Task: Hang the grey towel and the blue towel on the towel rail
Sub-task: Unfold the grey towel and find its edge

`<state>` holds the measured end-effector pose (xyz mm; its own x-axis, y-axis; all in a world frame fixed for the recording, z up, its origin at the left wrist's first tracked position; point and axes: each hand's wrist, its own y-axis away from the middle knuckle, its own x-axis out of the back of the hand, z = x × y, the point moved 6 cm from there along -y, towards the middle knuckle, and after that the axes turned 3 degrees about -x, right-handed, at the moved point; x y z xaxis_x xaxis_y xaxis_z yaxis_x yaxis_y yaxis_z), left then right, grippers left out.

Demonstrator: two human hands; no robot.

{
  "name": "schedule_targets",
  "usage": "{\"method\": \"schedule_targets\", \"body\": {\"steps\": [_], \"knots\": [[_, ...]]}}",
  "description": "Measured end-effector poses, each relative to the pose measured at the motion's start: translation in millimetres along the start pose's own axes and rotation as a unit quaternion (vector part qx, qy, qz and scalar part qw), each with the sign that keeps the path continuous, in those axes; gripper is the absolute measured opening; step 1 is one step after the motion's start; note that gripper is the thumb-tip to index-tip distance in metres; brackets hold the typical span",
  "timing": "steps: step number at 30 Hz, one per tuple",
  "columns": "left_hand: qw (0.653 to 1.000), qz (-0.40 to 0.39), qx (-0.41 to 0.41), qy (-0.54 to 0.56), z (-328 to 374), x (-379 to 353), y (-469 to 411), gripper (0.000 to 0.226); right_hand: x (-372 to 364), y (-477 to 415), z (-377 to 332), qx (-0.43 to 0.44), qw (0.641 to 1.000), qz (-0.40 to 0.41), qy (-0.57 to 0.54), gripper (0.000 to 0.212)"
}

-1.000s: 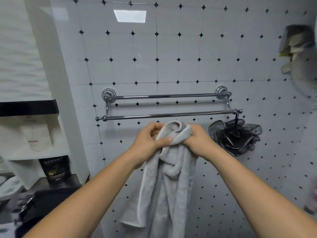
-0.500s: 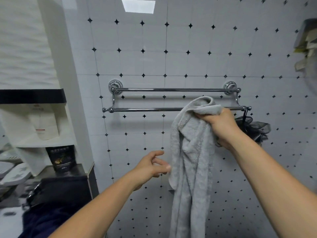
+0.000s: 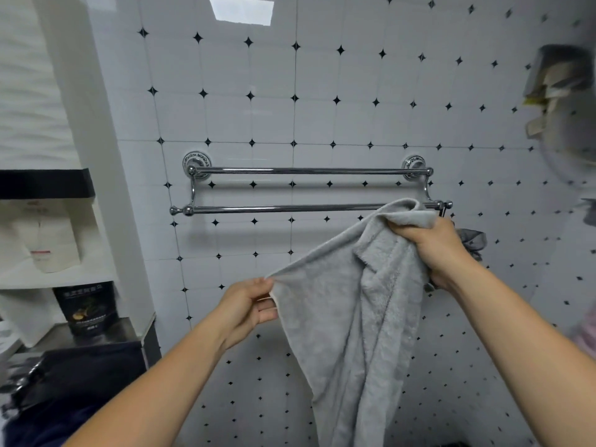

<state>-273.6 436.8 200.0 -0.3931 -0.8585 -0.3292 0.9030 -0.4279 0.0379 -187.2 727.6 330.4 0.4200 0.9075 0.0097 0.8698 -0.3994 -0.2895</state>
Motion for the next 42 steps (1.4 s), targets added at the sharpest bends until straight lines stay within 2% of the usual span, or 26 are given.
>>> {"method": "schedule_targets", "body": {"steps": [2, 4, 8, 10, 12, 13, 16, 18, 21, 24, 28, 31, 34, 36, 38, 42], "knots": [[0.999, 0.04, -0.01, -0.004, 20, 7, -2, 0.022, 11, -5, 23, -0.044, 0.998, 0.032, 0.021, 0.018], [0.996, 0.074, -0.019, -0.053, 37, 5, -3, 0.023, 20, -10, 49, -0.098, 0.992, 0.068, 0.037, 0.012], [0.99, 0.122, -0.052, -0.052, 64, -4, -7, 0.016, 30, -3, 81, -0.238, 0.965, 0.103, 0.04, 0.032], [0.992, 0.117, -0.035, -0.032, 69, -8, -8, 0.011, 35, 2, 86, -0.28, 0.954, 0.099, 0.041, 0.02], [0.993, 0.112, 0.003, -0.023, 66, -10, -8, 0.015, 40, 5, 90, -0.3, 0.946, 0.117, 0.016, 0.006], [0.994, 0.108, 0.018, -0.02, 63, -12, -7, 0.015, 43, 6, 92, -0.302, 0.944, 0.13, 0.003, 0.01], [0.992, 0.12, 0.029, 0.003, 59, -19, -4, 0.003, 41, 5, 92, -0.283, 0.951, 0.119, -0.036, 0.016], [0.989, 0.142, 0.025, 0.011, 57, -25, -4, 0.013, 24, 7, 83, -0.265, 0.959, 0.083, -0.064, 0.013], [0.986, 0.163, -0.006, -0.032, 60, -45, 3, 0.022, -14, 15, 58, -0.222, 0.969, 0.028, -0.103, 0.008], [0.989, 0.113, -0.057, -0.072, 59, -74, 11, 0.022, -60, 32, 38, -0.196, 0.976, -0.03, -0.088, 0.008], [0.987, 0.074, -0.116, -0.086, 66, -88, 22, 0.017, -108, 56, 17, -0.158, 0.962, -0.181, -0.129, 0.027], [0.985, 0.08, -0.123, -0.087, 72, -75, 30, 0.016, -114, 66, 7, -0.078, 0.962, -0.25, -0.077, 0.042], [0.979, 0.073, -0.144, -0.124, 76, -69, 34, 0.022, -111, 60, 5, -0.009, 0.982, -0.178, 0.057, 0.02], [0.975, 0.08, -0.16, -0.133, 81, -66, 37, 0.023, -106, 53, -1, 0.035, 0.981, -0.114, 0.155, 0.006], [0.974, 0.077, -0.166, -0.134, 85, -62, 40, 0.02, -103, 48, -5, 0.064, 0.965, -0.089, 0.237, 0.016], [0.976, 0.049, -0.161, -0.135, 82, -69, 45, 0.015, -114, 54, -16, 0.094, 0.957, -0.091, 0.26, 0.03]]}}
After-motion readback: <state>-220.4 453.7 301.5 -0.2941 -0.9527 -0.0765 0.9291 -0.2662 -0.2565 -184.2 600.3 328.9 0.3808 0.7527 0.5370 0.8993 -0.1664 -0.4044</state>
